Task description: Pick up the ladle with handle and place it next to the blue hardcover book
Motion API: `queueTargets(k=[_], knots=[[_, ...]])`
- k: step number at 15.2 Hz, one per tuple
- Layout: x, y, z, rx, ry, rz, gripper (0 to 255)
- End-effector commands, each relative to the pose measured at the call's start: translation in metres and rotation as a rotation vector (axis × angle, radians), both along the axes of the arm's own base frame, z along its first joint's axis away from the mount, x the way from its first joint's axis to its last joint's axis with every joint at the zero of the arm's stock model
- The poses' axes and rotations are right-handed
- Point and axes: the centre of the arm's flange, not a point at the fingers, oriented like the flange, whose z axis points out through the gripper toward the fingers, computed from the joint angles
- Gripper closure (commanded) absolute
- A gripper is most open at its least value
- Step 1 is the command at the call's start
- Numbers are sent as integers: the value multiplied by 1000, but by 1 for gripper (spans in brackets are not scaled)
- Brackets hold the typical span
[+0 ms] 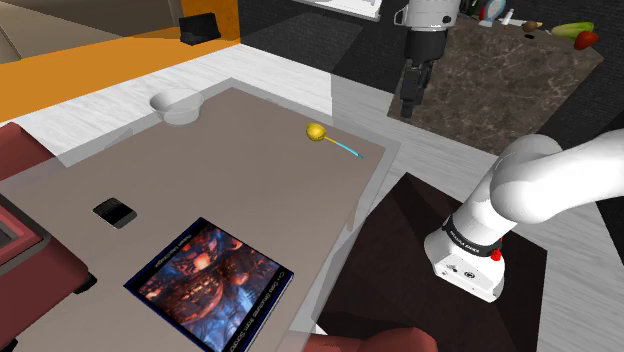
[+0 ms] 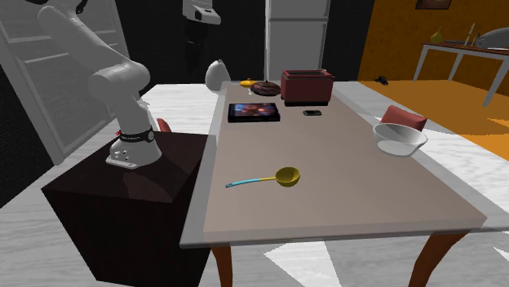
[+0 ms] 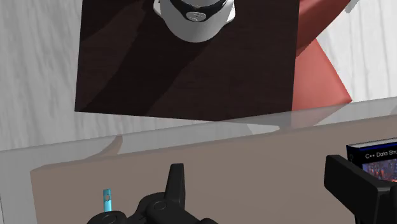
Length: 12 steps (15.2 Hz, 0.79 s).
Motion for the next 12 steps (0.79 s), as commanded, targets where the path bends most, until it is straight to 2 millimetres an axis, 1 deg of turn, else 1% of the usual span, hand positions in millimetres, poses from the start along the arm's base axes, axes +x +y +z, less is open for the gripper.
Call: queueTargets(k=[1,12], knots=[[0,0,0,0,0,0,0],[78,-65,-102,14,-15,32,0]])
